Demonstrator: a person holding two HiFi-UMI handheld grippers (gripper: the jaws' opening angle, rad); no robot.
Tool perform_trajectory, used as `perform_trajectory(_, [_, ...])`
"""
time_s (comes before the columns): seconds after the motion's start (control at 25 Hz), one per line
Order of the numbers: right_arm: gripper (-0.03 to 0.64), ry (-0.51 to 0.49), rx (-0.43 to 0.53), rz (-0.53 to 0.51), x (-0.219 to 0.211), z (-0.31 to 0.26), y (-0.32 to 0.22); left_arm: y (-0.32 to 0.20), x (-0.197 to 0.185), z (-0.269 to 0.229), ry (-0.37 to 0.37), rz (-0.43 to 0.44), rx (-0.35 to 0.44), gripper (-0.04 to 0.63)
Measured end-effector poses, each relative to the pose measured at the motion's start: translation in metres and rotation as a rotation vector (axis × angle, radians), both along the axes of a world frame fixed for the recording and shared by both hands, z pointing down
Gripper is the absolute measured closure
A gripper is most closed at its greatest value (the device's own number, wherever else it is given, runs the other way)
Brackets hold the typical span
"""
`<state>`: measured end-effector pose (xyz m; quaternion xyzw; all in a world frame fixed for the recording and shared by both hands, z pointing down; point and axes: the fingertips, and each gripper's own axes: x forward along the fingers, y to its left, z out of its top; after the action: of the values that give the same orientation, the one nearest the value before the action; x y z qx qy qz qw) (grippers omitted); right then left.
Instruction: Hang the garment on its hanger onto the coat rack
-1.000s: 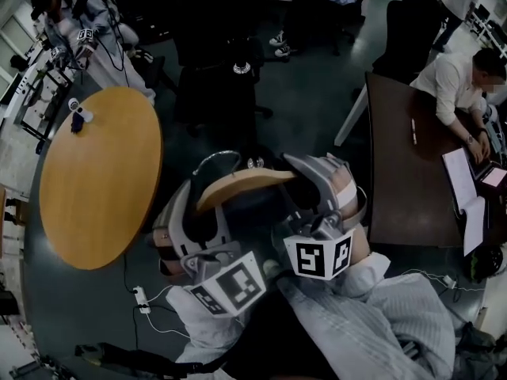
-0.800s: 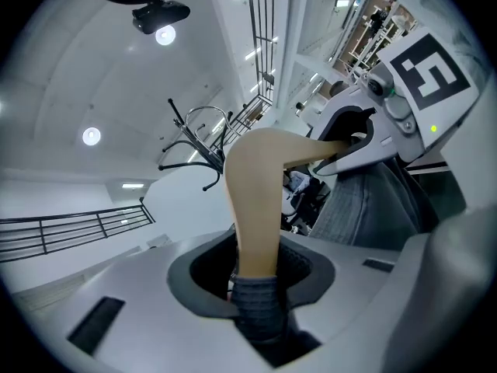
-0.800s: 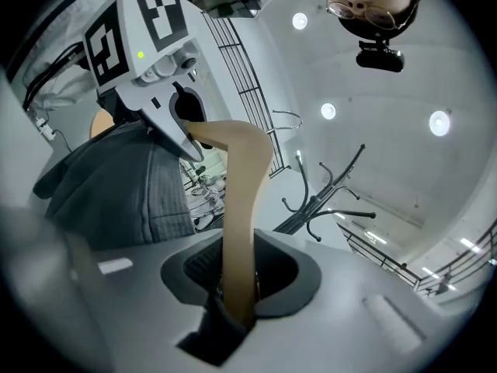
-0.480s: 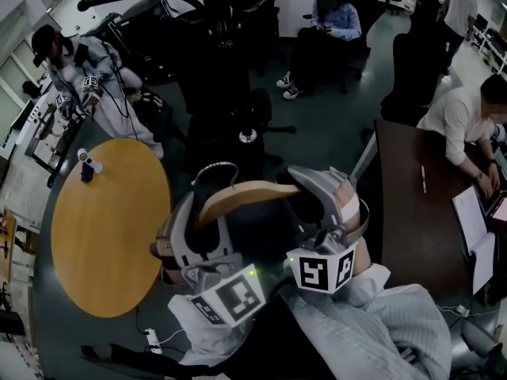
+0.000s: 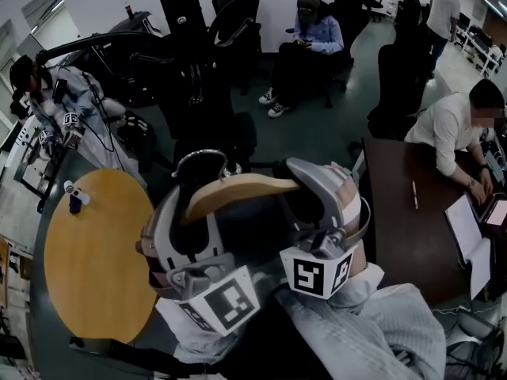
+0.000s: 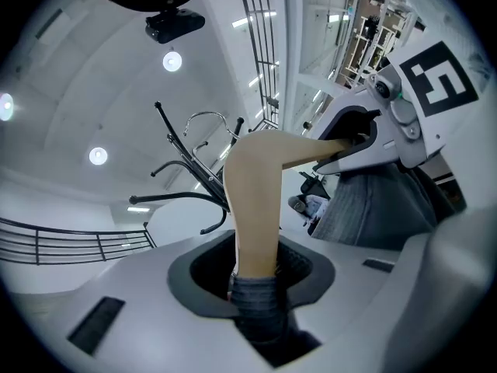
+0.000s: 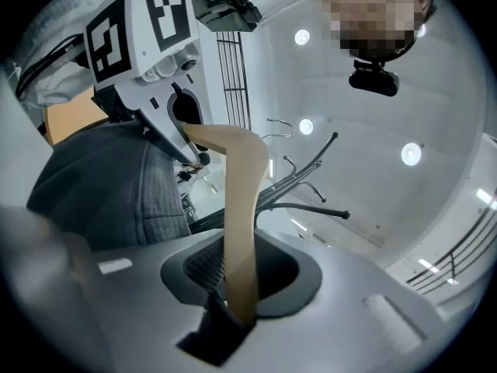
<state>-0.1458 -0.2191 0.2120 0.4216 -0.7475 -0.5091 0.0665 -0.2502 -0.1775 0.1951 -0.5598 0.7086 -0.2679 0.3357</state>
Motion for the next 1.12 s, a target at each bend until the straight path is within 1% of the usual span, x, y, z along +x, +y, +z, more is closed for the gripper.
perform_trajectory(0.2, [0.532, -0.005, 0.019, 0.050, -0.024, -0.017, -0.036, -0.041, -0.026, -0.016, 0.005, 0.049, -0.004, 0.485])
perform_trajectory(0.52, [0.531, -0.010, 0.004, 0.123, -0.050, 0.005, -0.080, -0.094, -0.054, 0.008, 0.005, 0.132, -0.013, 0.485])
perform_trajectory(0.64, [0.531, -0.009, -0.026, 0.143, -0.062, 0.012, -0.101, -0.116, -0.066, 0.014, 0.006, 0.157, -0.042, 0.485])
perform_trajectory(0.88, [0.531, -0.004, -0.067, 0.159, -0.080, 0.018, -0.135, -0.150, -0.085, 0.020, 0.010, 0.173, -0.079, 0.485])
perform_trajectory(1.12, [0.531, 0.005, -0.108, 0.161, -0.084, 0.033, -0.176, -0.191, -0.087, 0.034, 0.014, 0.176, -0.112, 0.485])
